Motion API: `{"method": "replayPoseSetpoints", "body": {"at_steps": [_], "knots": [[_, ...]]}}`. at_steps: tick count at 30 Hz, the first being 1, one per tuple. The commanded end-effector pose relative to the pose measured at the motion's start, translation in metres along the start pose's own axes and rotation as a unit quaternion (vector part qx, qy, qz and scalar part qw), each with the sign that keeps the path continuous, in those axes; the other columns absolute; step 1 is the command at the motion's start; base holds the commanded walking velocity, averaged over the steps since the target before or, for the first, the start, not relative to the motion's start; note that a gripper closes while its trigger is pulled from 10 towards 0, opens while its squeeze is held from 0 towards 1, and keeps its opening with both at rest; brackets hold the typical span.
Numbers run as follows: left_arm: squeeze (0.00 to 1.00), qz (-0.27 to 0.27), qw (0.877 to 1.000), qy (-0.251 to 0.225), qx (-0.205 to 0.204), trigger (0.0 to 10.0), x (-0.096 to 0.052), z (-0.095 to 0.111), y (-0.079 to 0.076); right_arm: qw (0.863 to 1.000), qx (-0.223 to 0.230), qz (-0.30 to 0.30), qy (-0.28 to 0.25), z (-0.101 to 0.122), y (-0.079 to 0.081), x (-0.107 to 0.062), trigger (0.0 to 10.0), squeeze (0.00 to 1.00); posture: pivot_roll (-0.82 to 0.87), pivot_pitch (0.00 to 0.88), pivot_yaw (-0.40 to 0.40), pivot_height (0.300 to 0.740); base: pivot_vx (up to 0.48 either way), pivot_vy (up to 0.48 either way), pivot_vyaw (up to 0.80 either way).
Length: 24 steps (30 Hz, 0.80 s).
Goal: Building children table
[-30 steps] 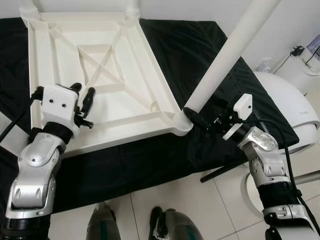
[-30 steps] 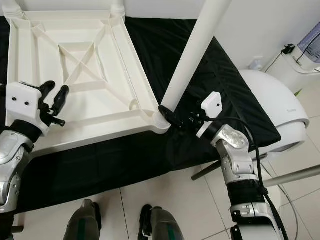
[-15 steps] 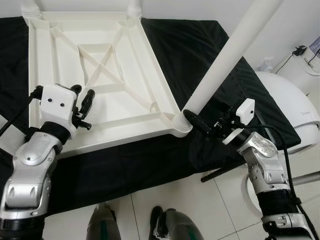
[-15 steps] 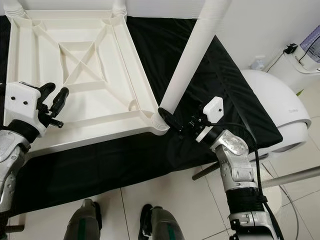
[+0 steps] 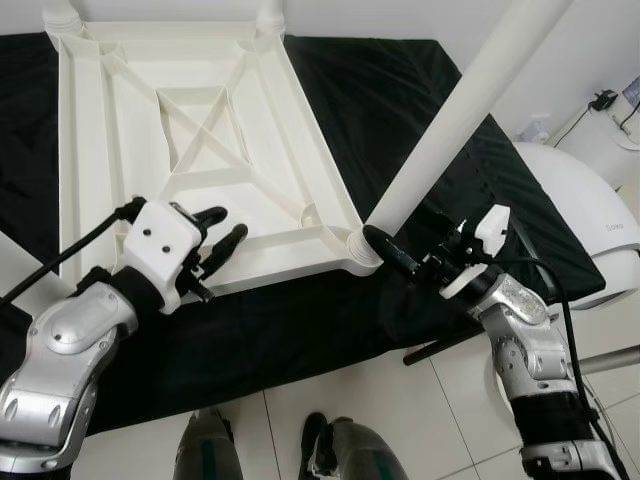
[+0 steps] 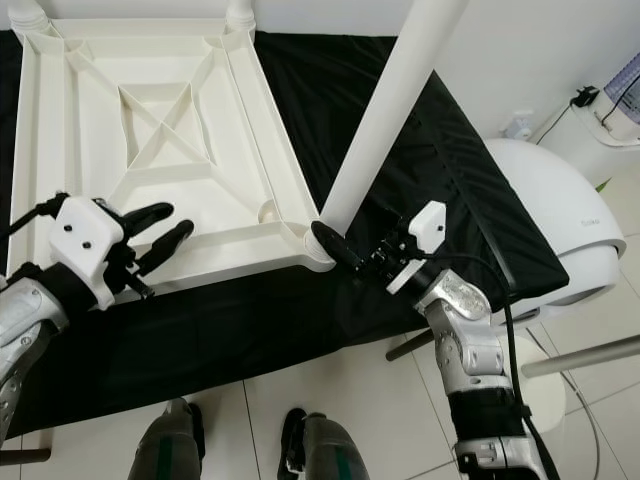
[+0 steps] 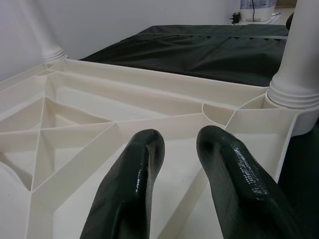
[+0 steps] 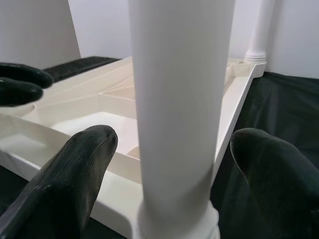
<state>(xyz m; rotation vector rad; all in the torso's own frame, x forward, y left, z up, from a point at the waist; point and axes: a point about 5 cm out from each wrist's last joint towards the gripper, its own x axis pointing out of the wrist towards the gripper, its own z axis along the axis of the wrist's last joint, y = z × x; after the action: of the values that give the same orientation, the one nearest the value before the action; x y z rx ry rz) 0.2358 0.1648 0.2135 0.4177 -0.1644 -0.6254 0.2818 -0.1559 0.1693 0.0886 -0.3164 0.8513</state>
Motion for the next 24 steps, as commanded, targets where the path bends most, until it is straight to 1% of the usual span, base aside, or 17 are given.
{"method": "replayPoseSetpoints", "body": {"at_steps": [1, 3, 6, 7, 10, 11, 14, 16, 17, 18, 20, 21, 22, 23, 24], "knots": [[0.00, -0.024, 1.000, 0.000, 0.000, 10.0, 0.001, 0.003, -0.006, 1.000, 0.008, -0.013, -0.002, 0.001, -0.001, -0.007, 10.0, 0.00, 0.13, 0.155, -0.119, 0.740, 0.000, 0.000, 0.00], [0.00, -0.052, 0.999, 0.007, 0.005, 10.0, 0.000, 0.002, -0.012, 1.000, 0.024, -0.016, -0.010, 0.003, 0.005, -0.012, 10.0, 0.00, 0.12, 0.157, -0.114, 0.740, 0.000, 0.000, 0.00], [0.00, -0.063, 0.998, 0.010, 0.004, 10.0, -0.001, 0.002, -0.014, 0.999, 0.032, -0.019, -0.013, 0.003, 0.006, -0.014, 10.0, 0.00, 0.12, 0.159, -0.113, 0.740, 0.000, 0.000, 0.00], [0.00, -0.078, 0.997, 0.012, 0.001, 10.0, -0.001, 0.002, -0.017, 0.999, 0.041, -0.024, -0.016, 0.004, 0.005, -0.017, 10.0, 0.00, 0.12, 0.161, -0.113, 0.740, 0.000, 0.000, 0.00], [0.00, -0.115, 0.993, 0.015, 0.006, 10.0, 0.000, 0.001, -0.023, 0.998, 0.062, 0.000, 0.006, 0.002, 0.010, -0.032, 10.0, 0.00, 0.11, 0.165, -0.110, 0.740, 0.000, 0.000, 0.00], [0.00, -0.115, 0.993, 0.015, 0.006, 10.0, 0.000, 0.001, -0.023, 0.998, 0.062, 0.000, 0.006, 0.002, 0.010, -0.032, 10.0, 0.00, 0.11, 0.165, -0.110, 0.740, 0.000, 0.000, 0.00], [0.00, -0.123, 0.992, 0.015, 0.011, 10.0, 0.002, 0.001, -0.024, 0.997, 0.066, 0.025, 0.034, -0.003, 0.018, -0.041, 10.0, 0.00, 0.11, 0.165, -0.108, 0.740, 0.000, 0.000, 0.00], [0.00, -0.123, 0.992, 0.015, 0.011, 10.0, 0.002, 0.001, -0.024, 0.997, 0.066, 0.025, 0.034, -0.003, 0.018, -0.041, 10.0, 0.00, 0.11, 0.165, -0.108, 0.740, 0.000, 0.000, 0.00], [0.00, -0.118, 0.993, 0.020, 0.013, 10.0, 0.006, -0.003, -0.023, 0.997, 0.060, 0.018, 0.048, -0.006, 0.020, -0.042, 10.0, 0.00, 0.09, 0.164, -0.102, 0.740, 0.000, 0.000, 0.00], [0.00, -0.118, 0.993, 0.020, 0.013, 10.0, 0.006, -0.003, -0.023, 0.997, 0.060, 0.018, 0.048, -0.006, 0.020, -0.042, 10.0, 0.00, 0.09, 0.164, -0.102, 0.740, 0.000, 0.000, 0.00], [0.00, -0.106, 0.994, 0.021, 0.021, 10.0, 0.011, -0.008, -0.020, 0.996, 0.055, 0.002, 0.064, -0.009, 0.022, -0.041, 10.0, 0.00, 0.09, 0.163, -0.100, 0.740, 0.000, 0.000, 0.00], [0.56, -0.100, 0.995, 0.023, 0.015, 10.0, 0.012, -0.010, -0.019, 0.996, 0.066, -0.001, 0.065, -0.008, 0.024, -0.039, 10.0, 0.00, 0.08, 0.161, -0.100, 0.740, 0.000, 0.000, 0.00], [0.56, -0.092, 0.995, 0.021, 0.013, 10.0, 0.013, -0.010, -0.017, 0.995, 0.078, -0.006, 0.067, -0.008, 0.025, -0.037, 10.0, 0.00, 0.08, 0.161, -0.100, 0.740, 0.000, 0.000, 0.00], [0.56, -0.092, 0.995, 0.021, 0.013, 10.0, 0.013, -0.010, -0.017, 0.995, 0.078, -0.006, 0.067, -0.008, 0.025, -0.037, 10.0, 0.00, 0.08, 0.161, -0.100, 0.740, 0.000, 0.000, 0.00], [1.00, -0.077, 0.997, 0.017, -0.002, 10.0, 0.015, -0.010, -0.013, 0.993, 0.097, -0.013, 0.064, -0.006, 0.027, -0.032, 10.0, 1.00, 0.08, 0.160, -0.101, 0.740, 0.000, 0.000, 0.00]]}}
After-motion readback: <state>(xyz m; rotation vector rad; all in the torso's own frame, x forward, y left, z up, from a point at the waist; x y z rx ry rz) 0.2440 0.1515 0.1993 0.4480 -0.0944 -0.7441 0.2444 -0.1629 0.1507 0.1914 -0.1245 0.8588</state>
